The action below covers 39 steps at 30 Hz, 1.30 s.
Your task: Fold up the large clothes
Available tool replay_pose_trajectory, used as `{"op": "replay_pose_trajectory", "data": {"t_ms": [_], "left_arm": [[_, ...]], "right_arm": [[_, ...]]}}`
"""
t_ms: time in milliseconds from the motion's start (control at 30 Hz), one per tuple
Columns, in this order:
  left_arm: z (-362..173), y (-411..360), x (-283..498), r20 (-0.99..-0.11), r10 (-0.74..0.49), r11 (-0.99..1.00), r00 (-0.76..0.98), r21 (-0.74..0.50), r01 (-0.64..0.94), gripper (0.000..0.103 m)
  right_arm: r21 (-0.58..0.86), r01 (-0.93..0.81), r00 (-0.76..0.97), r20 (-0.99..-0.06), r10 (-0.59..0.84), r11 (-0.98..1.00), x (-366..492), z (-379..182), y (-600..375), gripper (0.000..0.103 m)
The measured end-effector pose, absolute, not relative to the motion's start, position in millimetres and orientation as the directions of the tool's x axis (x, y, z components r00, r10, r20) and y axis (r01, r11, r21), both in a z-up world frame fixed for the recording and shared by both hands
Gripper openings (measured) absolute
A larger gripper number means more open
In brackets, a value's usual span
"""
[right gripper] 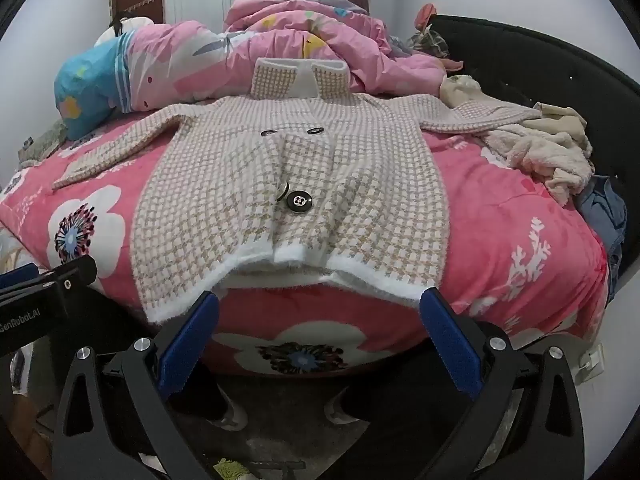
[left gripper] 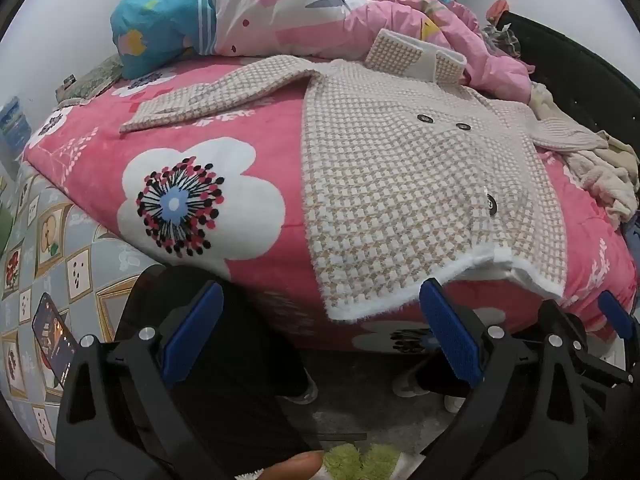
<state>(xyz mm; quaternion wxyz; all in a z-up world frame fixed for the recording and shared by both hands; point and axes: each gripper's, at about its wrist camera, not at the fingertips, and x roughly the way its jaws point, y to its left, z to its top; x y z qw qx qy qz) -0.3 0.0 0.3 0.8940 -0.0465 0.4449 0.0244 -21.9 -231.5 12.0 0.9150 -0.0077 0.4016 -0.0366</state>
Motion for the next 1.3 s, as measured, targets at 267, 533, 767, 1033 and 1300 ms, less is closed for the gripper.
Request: {"op": "replay_pose_trajectory", "data": {"t_ms": [267, 533, 767, 1033, 1300], "left_arm": [[-0.1, 0.4, 0.1, -0.800, 0.007, 0.994, 0.600, -0.057, -0.088, 0.095], [2.5, -2.4, 1.1, -0.799, 0.007, 0.995, 0.601, -0.057, -0.087, 0.095], [2.4, -2.6, 0.1, -0.799, 0.005, 0.995, 0.601, -0.056, -0.084, 0.095], [1.7, -1.3, -0.3, -0.799, 0.007, 0.995, 0.601, -0.056, -0.086, 0.095], [0.6, 0.6, -0.5, -0.799, 0.008, 0.995, 0.601, -0.055, -0.087, 0.095]], "right_arm": [[-0.040, 0.059, 0.673, -0.737, -0.070, 0.997, -21.9, 13.3, -233.4, 0.098], [-0.045, 0.057, 0.675, -0.735, -0.071, 0.997, -21.8, 14.1, -232.8, 0.098], [-0.043, 0.059, 0.676, -0.734, -0.071, 0.997, -22.5, 13.9, -233.1, 0.098], [-0.045, 0.058, 0.678, -0.731, -0.072, 0.997, -21.5, 16.5, -233.8, 0.098], [-0.044, 0.058, 0.679, -0.731, -0.072, 0.997, -22.0, 15.7, -233.1, 0.098]]}}
